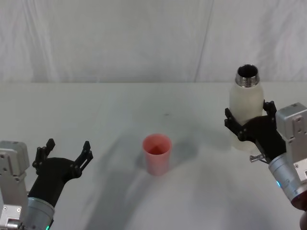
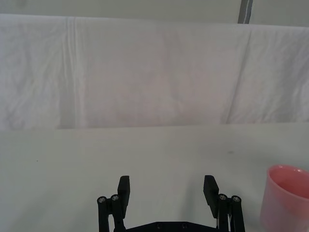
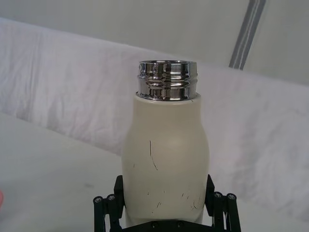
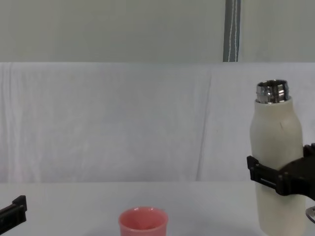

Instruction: Grasp the thermos with one hand and pour water into the cup lid.

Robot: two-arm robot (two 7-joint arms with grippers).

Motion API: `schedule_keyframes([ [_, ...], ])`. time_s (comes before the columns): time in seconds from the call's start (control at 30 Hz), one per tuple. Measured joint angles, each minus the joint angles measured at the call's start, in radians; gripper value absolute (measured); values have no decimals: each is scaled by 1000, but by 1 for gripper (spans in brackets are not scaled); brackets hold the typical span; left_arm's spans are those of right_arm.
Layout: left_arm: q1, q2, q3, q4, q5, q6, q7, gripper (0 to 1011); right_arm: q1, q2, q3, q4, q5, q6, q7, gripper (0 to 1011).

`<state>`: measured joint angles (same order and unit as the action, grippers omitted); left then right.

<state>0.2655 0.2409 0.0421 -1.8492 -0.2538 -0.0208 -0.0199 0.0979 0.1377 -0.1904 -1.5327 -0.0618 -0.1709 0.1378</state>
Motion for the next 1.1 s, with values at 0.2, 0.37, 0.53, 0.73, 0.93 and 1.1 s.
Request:
schedule_keyframes([
  [0.2, 0, 0, 0, 0, 0, 0, 0, 1001, -2, -11, 15, 13, 33, 22, 6, 961],
  [0.37, 0, 0, 0, 0, 0, 0, 0, 1001, -3, -22, 24, 28, 56, 27, 7, 961],
  [0.53, 0, 0, 0, 0, 0, 0, 0, 1001, 1, -33, 33, 50, 78, 24, 7, 961],
  [0.73, 0, 0, 0, 0, 0, 0, 0, 1001, 7, -40, 36, 65, 87, 19, 6, 961],
  [0.93, 0, 0, 0, 0, 0, 0, 0, 1001, 14, -44, 38, 78, 91, 14, 3, 961],
  [1.1, 0, 0, 0, 0, 0, 0, 0, 1001, 19, -46, 39, 87, 92, 12, 2, 961],
])
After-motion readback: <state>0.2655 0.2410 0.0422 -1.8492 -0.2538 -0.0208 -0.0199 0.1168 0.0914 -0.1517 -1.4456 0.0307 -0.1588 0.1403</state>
